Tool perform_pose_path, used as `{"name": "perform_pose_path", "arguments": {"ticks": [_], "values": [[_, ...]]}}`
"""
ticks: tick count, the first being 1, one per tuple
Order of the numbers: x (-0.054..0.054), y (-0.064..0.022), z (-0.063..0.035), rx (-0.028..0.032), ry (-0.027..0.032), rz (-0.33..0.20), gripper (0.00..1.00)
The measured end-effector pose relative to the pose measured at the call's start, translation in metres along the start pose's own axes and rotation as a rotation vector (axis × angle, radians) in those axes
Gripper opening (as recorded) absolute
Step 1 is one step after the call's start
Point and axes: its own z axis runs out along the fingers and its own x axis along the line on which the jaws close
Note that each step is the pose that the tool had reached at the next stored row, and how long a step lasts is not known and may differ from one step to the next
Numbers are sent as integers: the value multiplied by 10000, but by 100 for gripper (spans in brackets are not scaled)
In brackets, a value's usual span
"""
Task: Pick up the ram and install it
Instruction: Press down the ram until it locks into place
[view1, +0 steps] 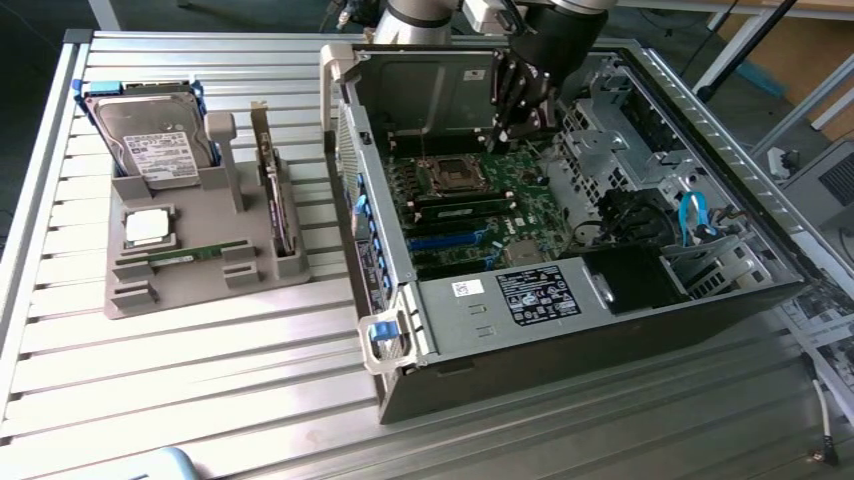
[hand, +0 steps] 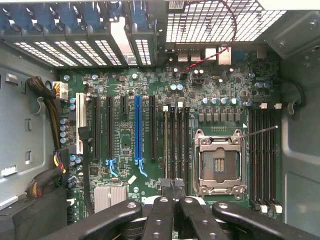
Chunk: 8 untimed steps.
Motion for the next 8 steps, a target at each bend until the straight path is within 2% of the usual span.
{"name": "perform_pose_path", "arguments": {"ticks": [8], "values": [[0,0,0,0,0,0,11]]}}
